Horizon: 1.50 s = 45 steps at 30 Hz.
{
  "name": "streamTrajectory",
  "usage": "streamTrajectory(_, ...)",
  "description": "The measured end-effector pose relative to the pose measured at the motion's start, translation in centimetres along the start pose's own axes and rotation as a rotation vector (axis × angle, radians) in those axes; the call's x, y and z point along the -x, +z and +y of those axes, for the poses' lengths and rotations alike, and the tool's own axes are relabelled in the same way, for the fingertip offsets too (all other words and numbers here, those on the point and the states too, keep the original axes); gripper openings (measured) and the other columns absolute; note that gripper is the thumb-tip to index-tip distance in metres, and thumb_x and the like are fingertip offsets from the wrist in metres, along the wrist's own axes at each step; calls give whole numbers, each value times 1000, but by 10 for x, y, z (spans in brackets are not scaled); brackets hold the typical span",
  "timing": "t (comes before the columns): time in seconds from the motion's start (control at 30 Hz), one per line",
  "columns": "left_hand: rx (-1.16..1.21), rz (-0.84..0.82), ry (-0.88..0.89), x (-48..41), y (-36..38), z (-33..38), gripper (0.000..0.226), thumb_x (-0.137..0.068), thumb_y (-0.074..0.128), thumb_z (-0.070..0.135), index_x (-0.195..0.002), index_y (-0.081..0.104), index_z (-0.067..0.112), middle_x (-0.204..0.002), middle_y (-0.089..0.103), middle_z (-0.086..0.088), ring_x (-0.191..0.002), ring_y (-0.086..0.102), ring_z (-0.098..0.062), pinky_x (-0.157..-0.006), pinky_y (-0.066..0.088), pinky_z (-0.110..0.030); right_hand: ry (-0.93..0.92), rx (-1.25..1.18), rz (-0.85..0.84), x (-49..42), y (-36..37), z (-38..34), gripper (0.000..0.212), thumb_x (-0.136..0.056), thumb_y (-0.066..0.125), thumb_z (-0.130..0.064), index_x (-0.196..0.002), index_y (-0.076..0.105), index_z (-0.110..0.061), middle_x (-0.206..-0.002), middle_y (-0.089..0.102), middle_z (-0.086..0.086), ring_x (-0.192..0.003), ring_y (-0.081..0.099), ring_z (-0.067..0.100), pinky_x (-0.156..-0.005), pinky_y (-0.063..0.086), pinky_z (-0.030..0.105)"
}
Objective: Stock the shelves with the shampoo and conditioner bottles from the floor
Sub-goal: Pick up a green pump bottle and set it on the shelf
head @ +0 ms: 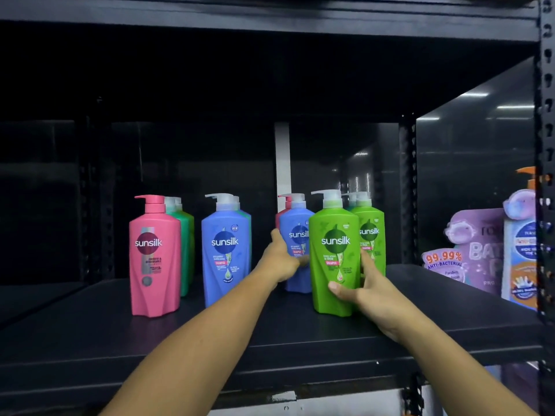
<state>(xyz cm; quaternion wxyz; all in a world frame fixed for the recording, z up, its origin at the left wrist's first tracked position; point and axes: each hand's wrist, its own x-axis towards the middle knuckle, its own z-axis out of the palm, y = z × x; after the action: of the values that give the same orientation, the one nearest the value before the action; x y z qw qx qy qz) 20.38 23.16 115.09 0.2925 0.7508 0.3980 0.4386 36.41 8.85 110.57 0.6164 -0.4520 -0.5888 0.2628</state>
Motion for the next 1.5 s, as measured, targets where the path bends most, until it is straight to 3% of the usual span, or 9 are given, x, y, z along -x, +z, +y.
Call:
streamTrajectory(0.1, 25, 48, 23, -5, 2, -7, 71, -75, 90, 27, -120, 36, 27, -113, 67, 1, -103, 67, -18, -94, 58, -47, -3, 10, 23, -1, 0, 2, 74, -82, 82, -6, -137, 48, -40, -120, 72, -14, -113, 68, 10, -103, 52, 42)
streamTrajectory(0.3, -67, 85, 83, 2, -5, -11, 73, -77, 88, 42, -126, 36, 25, -119, 65, 0, -108, 65, -21, -93, 55, -43, 14, 92, 46, -1, 2, 1, 77, -77, 88, -18, -142, 49, -32, -119, 72, -12, -109, 70, 10, -100, 55, 42)
streamTrajectory(0.47, -131, -7, 19, 21, -13, -11, 55, -96, 65, 50, -140, 43, 26, -131, 63, 2, -117, 61, -21, -99, 49, -37, 43, 152, -72, -1, 1, 2, 64, -84, 79, -4, -136, 54, -32, -120, 72, -14, -112, 68, 6, -102, 52, 37)
streamTrajectory(0.57, -44, 35, 23, 36, -19, -6, 47, -99, 53, 59, -136, 53, 30, -128, 65, 5, -117, 61, -17, -104, 50, -41, 72, 213, -153, -4, 0, 3, 56, -89, 72, 1, -124, 55, -39, -118, 71, -21, -116, 63, 0, -100, 50, 27)
streamTrajectory(0.7, 208, 49, 24, 63, -27, -4, 69, -83, 52, 83, -134, 56, 37, -112, 69, 12, -107, 69, -12, -97, 58, -44, 94, 360, -189, -12, 7, 9, 44, -91, 75, -20, -121, 51, -42, -127, 68, -14, -120, 62, 5, -110, 47, 40)
streamTrajectory(0.8, 175, -50, 81, 72, -25, -11, 90, -71, 71, 79, -147, 41, 41, -125, 67, 12, -113, 68, -9, -100, 56, -41, 50, 554, -186, -13, 16, 11, 46, -91, 71, -41, -131, 48, -36, -128, 65, -13, -120, 61, 8, -109, 47, 39)
streamTrajectory(0.9, -57, -97, 138, 75, -18, -17, 89, -74, 83, 61, -146, 34, 41, -129, 64, 17, -116, 64, -6, -103, 52, -36, 40, 751, -218, -13, 18, 6, 58, -94, 61, -52, -145, 37, -34, -136, 62, -4, -128, 56, 16, -110, 44, 39)
streamTrajectory(1.1, -114, -100, 155, 78, -17, -15, 79, -91, 76, 38, -152, 26, 30, -129, 60, 15, -123, 59, -11, -104, 45, -30, 147, 941, -380, -10, 11, -12, 61, -98, 52, -56, -153, 34, -36, -152, 49, -4, -137, 47, 21, -108, 37, 29)
streamTrajectory(1.5, -230, -64, 121, 74, -10, -17, 63, -98, 66, 40, -145, 28, 21, -135, 62, -2, -121, 60, -25, -98, 45, -33, 210, 1035, -391, -15, 18, -7, 60, -100, 43, -60, -155, 35, -35, -157, 44, 3, -141, 43, 25, -109, 35, 34)
